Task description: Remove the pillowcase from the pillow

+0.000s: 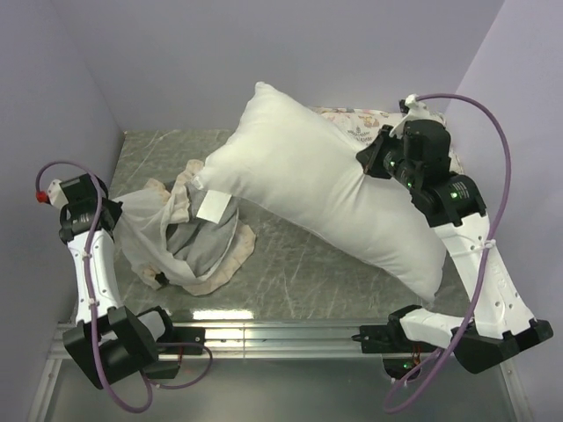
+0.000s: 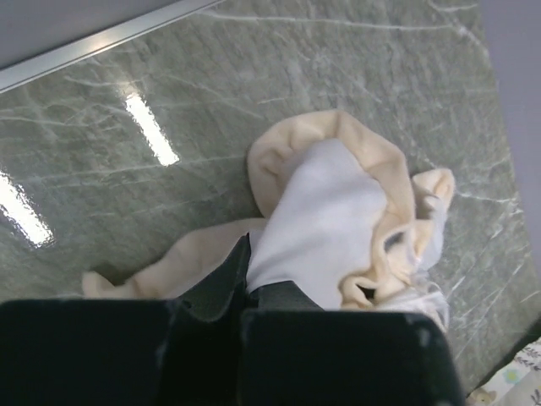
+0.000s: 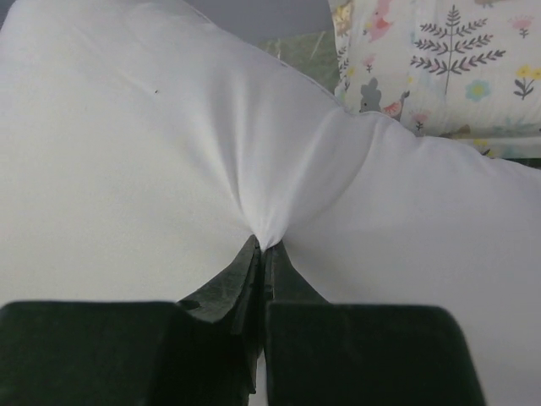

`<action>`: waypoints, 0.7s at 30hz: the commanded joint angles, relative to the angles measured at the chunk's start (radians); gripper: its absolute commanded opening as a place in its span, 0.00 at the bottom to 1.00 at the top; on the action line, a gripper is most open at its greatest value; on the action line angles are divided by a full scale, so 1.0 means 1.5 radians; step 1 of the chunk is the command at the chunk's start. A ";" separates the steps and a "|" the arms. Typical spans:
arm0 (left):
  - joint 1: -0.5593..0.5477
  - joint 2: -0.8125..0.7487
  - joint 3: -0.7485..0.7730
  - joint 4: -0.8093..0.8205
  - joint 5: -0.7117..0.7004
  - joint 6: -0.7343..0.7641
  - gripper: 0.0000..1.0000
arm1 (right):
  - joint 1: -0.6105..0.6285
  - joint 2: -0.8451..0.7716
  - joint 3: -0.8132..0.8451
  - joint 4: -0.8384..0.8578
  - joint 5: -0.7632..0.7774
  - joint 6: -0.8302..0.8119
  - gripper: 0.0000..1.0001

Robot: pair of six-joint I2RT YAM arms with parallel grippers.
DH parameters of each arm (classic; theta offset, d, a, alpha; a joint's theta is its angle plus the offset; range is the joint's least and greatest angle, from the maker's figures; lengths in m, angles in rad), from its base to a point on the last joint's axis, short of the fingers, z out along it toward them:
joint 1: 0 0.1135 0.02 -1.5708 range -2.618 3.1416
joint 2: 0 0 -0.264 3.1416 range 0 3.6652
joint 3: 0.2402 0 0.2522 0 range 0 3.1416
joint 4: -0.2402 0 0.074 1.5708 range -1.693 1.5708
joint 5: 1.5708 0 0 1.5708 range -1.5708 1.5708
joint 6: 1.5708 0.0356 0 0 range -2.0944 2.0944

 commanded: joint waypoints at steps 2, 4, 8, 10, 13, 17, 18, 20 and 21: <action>0.016 -0.046 0.036 0.011 0.023 0.009 0.01 | 0.008 0.017 -0.047 0.136 -0.046 -0.005 0.00; 0.016 -0.050 0.039 0.017 0.037 0.012 0.01 | 0.015 0.025 -0.100 0.159 -0.052 -0.007 0.00; 0.016 -0.053 0.038 0.040 0.105 0.045 0.15 | 0.035 0.023 -0.216 0.233 -0.069 0.000 0.00; 0.015 -0.050 0.040 0.059 0.192 0.064 0.35 | 0.062 0.006 -0.300 0.263 -0.056 0.010 0.00; -0.017 -0.033 0.066 0.056 0.263 0.106 0.71 | 0.155 -0.025 -0.380 0.298 0.010 0.022 0.00; -0.150 -0.039 0.111 0.031 0.185 0.129 0.84 | 0.189 -0.025 -0.408 0.307 0.053 0.037 0.30; -0.191 -0.045 0.117 0.027 0.173 0.131 0.85 | 0.189 -0.025 -0.395 0.299 0.063 0.032 0.45; -0.221 -0.057 0.133 0.020 0.152 0.134 0.86 | 0.189 -0.044 -0.378 0.277 0.072 0.028 0.56; -0.248 -0.063 0.135 0.017 0.152 0.135 0.86 | 0.189 -0.054 -0.371 0.274 0.073 0.026 0.65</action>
